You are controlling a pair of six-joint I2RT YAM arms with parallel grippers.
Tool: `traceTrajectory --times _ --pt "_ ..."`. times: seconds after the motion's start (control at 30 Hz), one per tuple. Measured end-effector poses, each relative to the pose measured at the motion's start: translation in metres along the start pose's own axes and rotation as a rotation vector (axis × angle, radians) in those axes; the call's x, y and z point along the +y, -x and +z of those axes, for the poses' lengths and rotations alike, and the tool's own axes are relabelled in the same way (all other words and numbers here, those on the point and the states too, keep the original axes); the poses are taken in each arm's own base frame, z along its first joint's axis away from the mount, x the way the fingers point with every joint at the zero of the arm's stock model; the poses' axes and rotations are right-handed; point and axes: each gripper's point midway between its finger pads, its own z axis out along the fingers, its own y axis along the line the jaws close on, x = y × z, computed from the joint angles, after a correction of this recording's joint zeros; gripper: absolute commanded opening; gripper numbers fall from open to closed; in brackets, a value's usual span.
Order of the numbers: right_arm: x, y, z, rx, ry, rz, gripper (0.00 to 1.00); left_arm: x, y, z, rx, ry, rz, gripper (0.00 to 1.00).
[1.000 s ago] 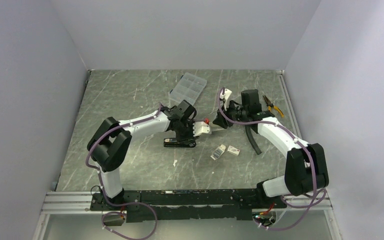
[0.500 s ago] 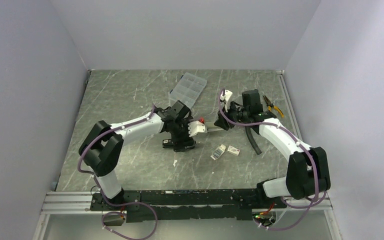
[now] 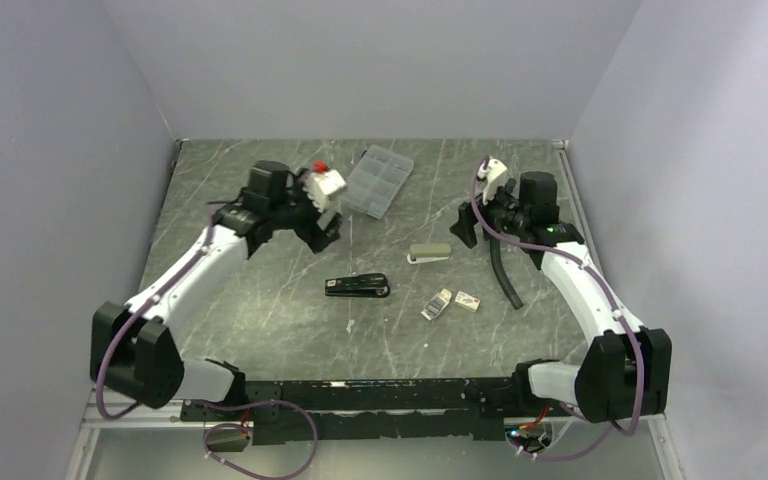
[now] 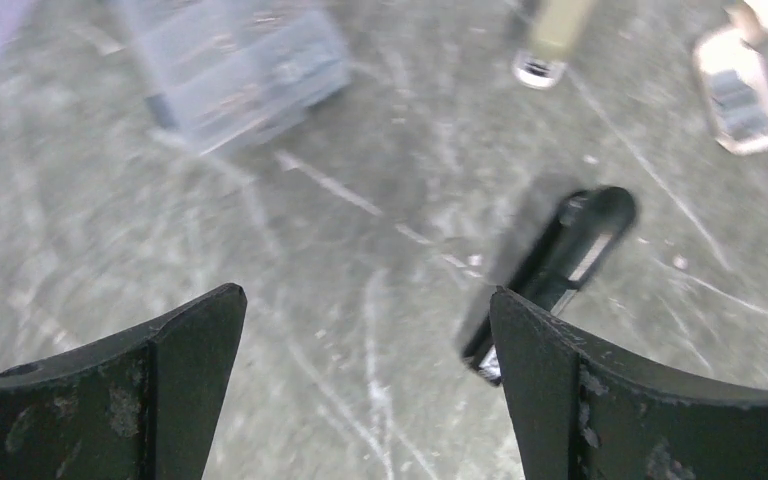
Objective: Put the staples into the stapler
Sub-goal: Close the stapler at the center of the board, then reset both arms
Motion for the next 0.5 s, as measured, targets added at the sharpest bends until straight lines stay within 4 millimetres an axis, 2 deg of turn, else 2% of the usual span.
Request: traceTrajectory --times 0.07,0.13,0.27,0.37,0.5 --pt "-0.011 0.006 -0.009 -0.016 -0.053 0.036 0.99 0.027 -0.002 -0.022 -0.049 0.108 -0.071 0.97" --pt "-0.021 0.012 -0.018 -0.032 -0.115 0.078 1.0 0.052 -0.008 -0.044 -0.094 0.218 -0.153 0.97" --pt "-0.035 0.033 -0.037 -0.074 -0.24 0.116 1.0 0.088 -0.015 -0.082 -0.163 0.385 -0.29 0.97" --pt "-0.041 0.05 -0.054 -0.124 -0.314 0.113 1.0 0.108 -0.019 -0.112 -0.21 0.501 -0.383 0.97" --pt "-0.037 0.066 -0.078 -0.216 -0.369 0.092 1.0 0.121 -0.027 -0.146 -0.271 0.629 -0.507 0.97"
